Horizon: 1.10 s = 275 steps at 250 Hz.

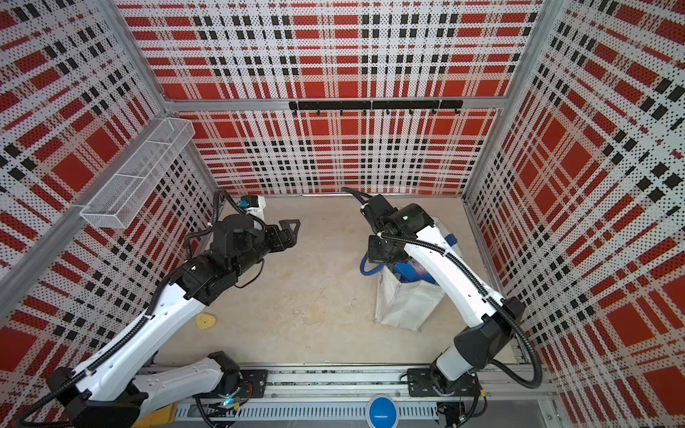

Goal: Take out the compass set from the canvas bag
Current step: Move the canvas bag to the center of the board.

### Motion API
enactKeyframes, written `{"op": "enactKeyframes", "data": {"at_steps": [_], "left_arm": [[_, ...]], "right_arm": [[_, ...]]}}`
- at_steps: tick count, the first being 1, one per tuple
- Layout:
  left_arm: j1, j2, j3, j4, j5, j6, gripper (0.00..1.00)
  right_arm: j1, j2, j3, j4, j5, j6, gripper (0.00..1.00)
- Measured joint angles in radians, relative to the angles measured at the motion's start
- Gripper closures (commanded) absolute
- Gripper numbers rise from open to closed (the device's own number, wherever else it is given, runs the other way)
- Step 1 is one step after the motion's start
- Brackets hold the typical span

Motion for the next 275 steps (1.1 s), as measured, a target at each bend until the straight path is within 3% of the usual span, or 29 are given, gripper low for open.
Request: {"op": "enactKeyframes", "data": {"at_steps": [15,33,68,119,179,217,275], "left_arm": [[-0.001,0.000,0.000,-0.004,0.041,-0.010,0.17],[-0.015,0.004,0.000,-0.011,0.081,-0.026,0.17],[-0.123,0.039,0.012,-0.022,0.105,-0.055,0.16],[-0.306,0.198,0.100,-0.027,0.112,-0.116,0.13],[-0.369,0.473,0.279,-0.042,0.135,-0.136,0.13],[-0.371,0.593,0.381,-0.076,0.148,-0.135,0.14],[-0.367,0.754,0.521,-0.109,0.160,-0.120,0.25]], "right_arm": [[0.013,-0.011,0.000,0.018,0.001,0.031,0.47],[0.007,-0.037,0.008,0.027,0.010,0.040,0.37],[-0.093,-0.110,0.051,0.026,0.012,0.031,0.33],[-0.396,-0.172,0.055,-0.026,0.024,-0.084,0.25],[-0.625,-0.187,-0.062,-0.016,0.002,-0.248,0.24],[-0.652,-0.180,-0.146,0.022,-0.019,-0.304,0.26],[-0.671,-0.134,-0.266,0.113,-0.060,-0.342,0.42]]}}
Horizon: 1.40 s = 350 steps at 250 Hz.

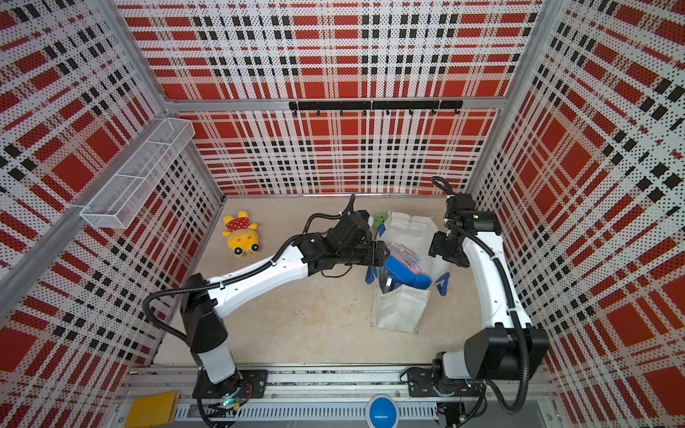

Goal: Take out the compass set from the canvas bag
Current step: Move the canvas bag to the center of the board.

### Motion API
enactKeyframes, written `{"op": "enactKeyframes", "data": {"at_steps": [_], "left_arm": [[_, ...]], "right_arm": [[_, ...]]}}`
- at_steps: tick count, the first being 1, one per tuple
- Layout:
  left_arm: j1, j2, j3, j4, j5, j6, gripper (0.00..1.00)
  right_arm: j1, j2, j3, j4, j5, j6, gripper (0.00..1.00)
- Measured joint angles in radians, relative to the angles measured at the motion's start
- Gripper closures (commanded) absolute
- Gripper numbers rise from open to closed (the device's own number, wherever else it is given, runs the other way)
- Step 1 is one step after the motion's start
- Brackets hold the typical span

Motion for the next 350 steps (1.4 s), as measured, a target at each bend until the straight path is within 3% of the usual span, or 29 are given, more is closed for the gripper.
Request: {"op": "enactKeyframes", "data": {"at_steps": [23,45,70,82,130,181,221,293,350], "left_arm": [[0.006,0.051,0.032,-0.014,0.009,0.006,0.40],[0.013,0.085,0.063,-0.037,0.025,0.010,0.74],[0.024,0.112,0.117,-0.075,0.051,0.021,1.00],[0.031,0.117,0.135,-0.092,0.066,0.016,1.00],[0.045,0.115,0.142,-0.125,0.086,0.021,1.00],[0.056,0.055,0.098,-0.179,0.073,0.028,1.00],[0.092,-0.078,-0.005,-0.245,0.048,0.034,1.00],[0.321,-0.388,-0.180,-0.334,0.040,0.062,1.00],[0.494,-0.438,-0.220,-0.356,0.047,0.138,1.00]], "right_arm": [[0.000,0.019,-0.029,0.031,-0.017,-0.011,0.56],[0.000,0.029,-0.039,0.052,-0.037,-0.005,0.73],[0.000,0.027,-0.040,0.075,-0.088,0.001,0.92],[0.001,0.024,-0.042,0.088,-0.114,0.001,1.00],[0.061,-0.015,-0.067,0.129,-0.207,0.050,1.00],[0.220,-0.071,-0.076,0.153,-0.260,0.144,1.00],[0.385,-0.075,-0.076,0.185,-0.282,0.241,1.00],[0.628,0.114,0.076,0.313,-0.312,0.370,1.00],[0.698,0.321,0.233,0.441,-0.310,0.411,1.00]]}}
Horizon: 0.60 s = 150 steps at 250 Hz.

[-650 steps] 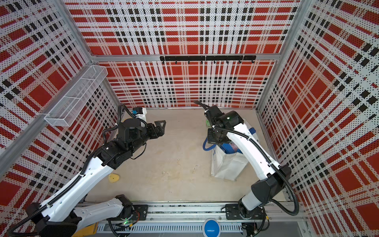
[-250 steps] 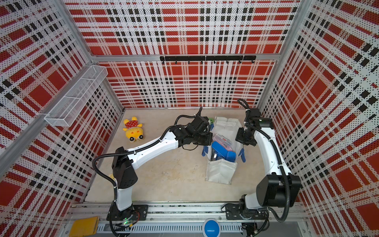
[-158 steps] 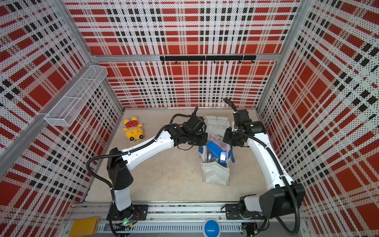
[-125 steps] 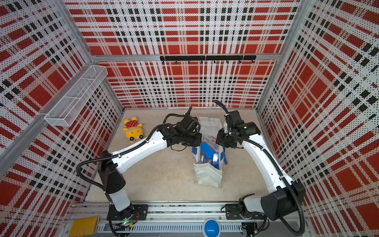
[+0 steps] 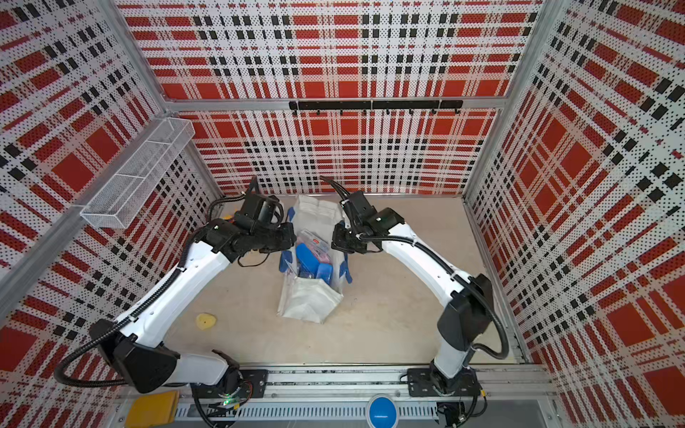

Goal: Take out the compass set from the canvas bag
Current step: Move the canvas bag to the center of the board.

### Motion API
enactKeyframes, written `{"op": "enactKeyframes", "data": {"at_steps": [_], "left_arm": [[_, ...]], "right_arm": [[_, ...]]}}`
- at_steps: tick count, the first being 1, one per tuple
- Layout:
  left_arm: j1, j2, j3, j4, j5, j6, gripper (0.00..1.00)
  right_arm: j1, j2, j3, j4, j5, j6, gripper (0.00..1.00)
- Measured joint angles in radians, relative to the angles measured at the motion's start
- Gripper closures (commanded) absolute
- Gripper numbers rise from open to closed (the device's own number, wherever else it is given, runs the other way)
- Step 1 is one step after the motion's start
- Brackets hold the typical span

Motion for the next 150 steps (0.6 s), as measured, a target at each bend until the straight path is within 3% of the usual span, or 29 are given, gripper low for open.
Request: {"op": "enactKeyframes", "data": {"at_steps": [59,65,79,101,112,116,121,140,150], "left_arm": [[0.067,0.056,-0.003,0.002,0.035,0.062,1.00],[0.072,0.060,-0.007,0.005,0.038,0.064,0.95],[0.081,0.062,-0.024,0.012,0.044,0.069,0.75],[0.086,0.061,-0.042,0.038,0.051,0.081,0.48],[0.089,0.059,-0.045,0.053,0.051,0.082,0.38],[0.091,0.058,-0.047,0.059,0.050,0.083,0.28],[0.093,0.056,-0.049,0.063,0.050,0.084,0.23],[0.102,0.047,-0.056,0.069,0.045,0.085,0.00],[0.111,0.043,-0.056,0.069,0.038,0.087,0.00]], "right_arm": [[0.006,0.074,0.053,0.031,0.029,0.027,1.00],[0.007,0.074,0.053,0.031,0.034,0.027,1.00],[0.009,0.072,0.052,0.032,0.049,0.028,0.83],[0.010,0.060,0.031,0.042,0.073,0.038,0.41],[0.010,0.051,0.026,0.041,0.087,0.034,0.27],[0.010,0.048,0.024,0.041,0.089,0.033,0.21],[0.010,0.043,0.023,0.040,0.097,0.031,0.01],[0.010,0.027,0.024,0.035,0.127,0.013,0.01],[0.010,0.024,0.034,0.021,0.143,0.002,0.00]]}}
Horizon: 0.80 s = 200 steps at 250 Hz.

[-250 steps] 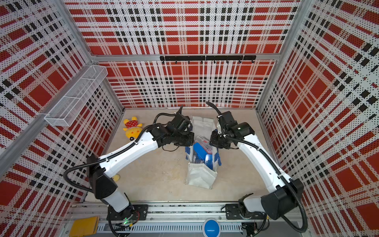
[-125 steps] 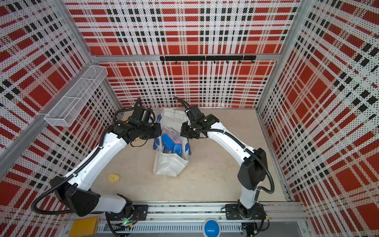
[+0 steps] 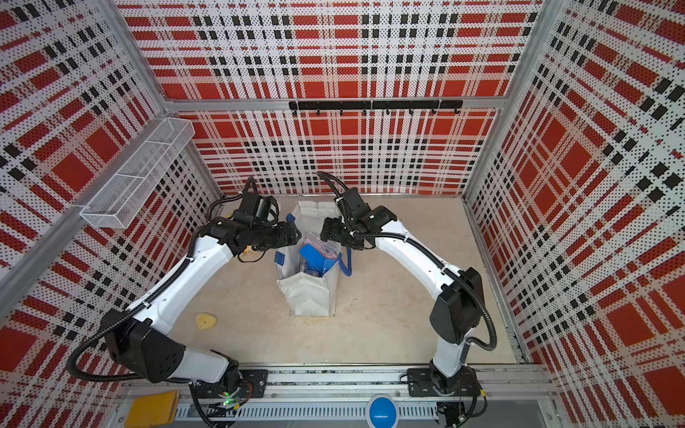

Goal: Take out the compass set from the canvas bag
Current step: Move the canvas bag to the center of the board.

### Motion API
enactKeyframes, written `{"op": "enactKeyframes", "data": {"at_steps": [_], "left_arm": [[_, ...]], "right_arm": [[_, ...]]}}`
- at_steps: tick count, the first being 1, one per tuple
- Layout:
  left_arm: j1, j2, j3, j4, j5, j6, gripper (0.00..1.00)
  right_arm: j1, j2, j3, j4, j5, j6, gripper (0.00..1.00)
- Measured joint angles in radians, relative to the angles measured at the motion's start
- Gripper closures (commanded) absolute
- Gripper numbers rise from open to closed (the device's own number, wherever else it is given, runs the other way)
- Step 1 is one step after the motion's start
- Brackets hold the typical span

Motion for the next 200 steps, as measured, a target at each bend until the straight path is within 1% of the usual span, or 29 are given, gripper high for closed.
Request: {"op": "enactKeyframes", "data": {"at_steps": [52,71,87,116,133,147,167,200], "left_arm": [[0.033,-0.056,0.003,0.000,-0.078,0.021,0.01],[0.037,-0.088,0.006,0.006,-0.112,0.032,0.01],[0.040,-0.120,0.006,0.013,-0.136,0.039,0.01],[0.066,-0.183,0.006,0.040,-0.164,0.040,0.01],[0.085,-0.218,0.006,0.064,-0.179,0.034,0.01],[0.097,-0.249,-0.001,0.092,-0.190,0.021,0.01],[0.113,-0.292,-0.026,0.132,-0.196,0.003,0.01],[0.133,-0.349,-0.080,0.188,-0.200,-0.026,0.00]], "right_arm": [[-0.029,-0.003,0.091,-0.076,0.087,-0.055,0.00],[-0.046,-0.023,0.081,-0.072,0.136,-0.077,0.00],[-0.069,-0.063,0.043,-0.051,0.147,-0.092,0.00],[-0.148,-0.177,-0.048,-0.009,0.100,-0.071,0.00],[-0.201,-0.222,-0.068,0.005,0.060,-0.056,0.00],[-0.236,-0.241,-0.068,0.009,0.056,-0.054,0.00],[-0.246,-0.257,-0.085,0.027,0.053,-0.053,0.06],[-0.240,-0.310,-0.190,0.072,0.054,-0.042,0.14]]}}
